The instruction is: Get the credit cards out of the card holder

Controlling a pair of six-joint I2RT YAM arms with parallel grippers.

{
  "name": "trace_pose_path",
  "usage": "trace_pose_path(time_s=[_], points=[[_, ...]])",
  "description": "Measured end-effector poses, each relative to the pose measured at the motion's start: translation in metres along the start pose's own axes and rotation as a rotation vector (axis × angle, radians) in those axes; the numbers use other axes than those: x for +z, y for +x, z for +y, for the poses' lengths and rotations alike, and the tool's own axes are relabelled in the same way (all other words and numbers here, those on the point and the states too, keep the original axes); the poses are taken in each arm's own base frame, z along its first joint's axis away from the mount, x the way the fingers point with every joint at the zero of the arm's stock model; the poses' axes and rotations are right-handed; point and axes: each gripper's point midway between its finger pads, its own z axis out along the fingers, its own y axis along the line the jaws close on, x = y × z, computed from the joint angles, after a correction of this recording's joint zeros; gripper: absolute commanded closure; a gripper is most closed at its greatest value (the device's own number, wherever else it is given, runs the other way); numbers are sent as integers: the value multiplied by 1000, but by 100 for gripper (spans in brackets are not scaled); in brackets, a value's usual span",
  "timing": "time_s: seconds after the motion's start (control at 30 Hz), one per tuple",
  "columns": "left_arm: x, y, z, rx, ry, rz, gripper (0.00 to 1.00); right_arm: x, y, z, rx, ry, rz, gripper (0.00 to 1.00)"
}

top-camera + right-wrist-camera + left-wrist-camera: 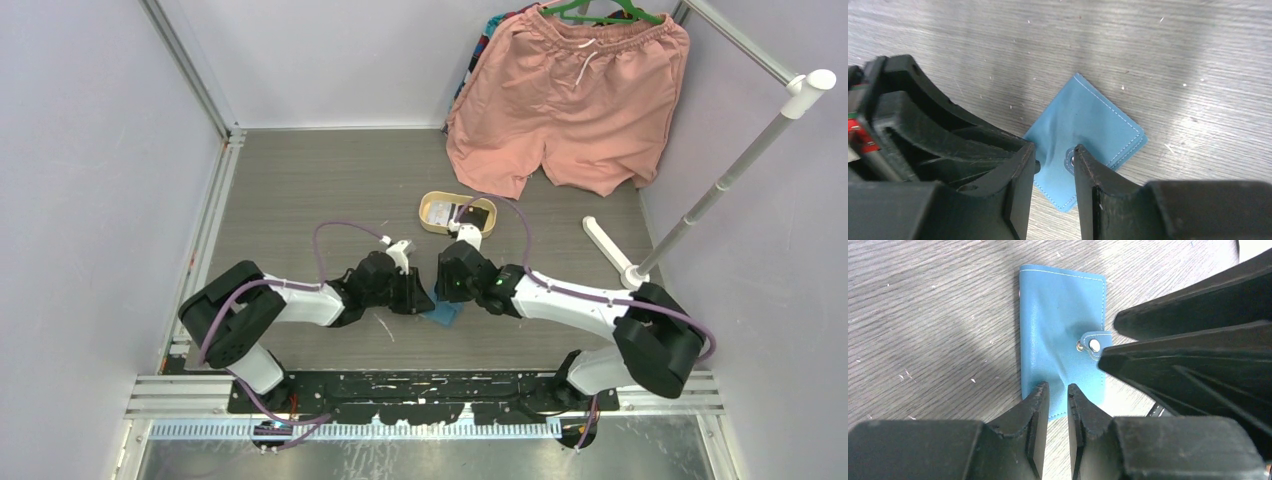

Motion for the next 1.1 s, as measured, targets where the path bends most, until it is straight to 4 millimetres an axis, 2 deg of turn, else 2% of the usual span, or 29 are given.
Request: trace_pose_path(time_s=[0.13,0.27,0.43,0.57,0.8,1.0,1.07,1.1], points=[[1,0,0,-6,-3,2,78,-10,-12,1,9,-4,-50,67],[1,0,1,-9,-4,2,78,-9,-10,-1,12,0,-46,80],[1,0,1,-22,-8,0,78,-7,3,-12,15,27,-20,80],[1,-1,3,-47,-23,-10,78,-8,3,-19,24,43,-18,80],[4,-11,7,-134,-87,-69,80,-23,-28,-29,87,35,-107,80],[-1,-26,21,-206,-180,-161,80,-37,-56,-45,133,46,-187,80],[-4,-31,26,-219,-209,-187,74,-39,-60,-50,137,57,-196,80],[-5,-33,29,-223,-222,-200,67,-40,-60,-52,136,60,-197,79]])
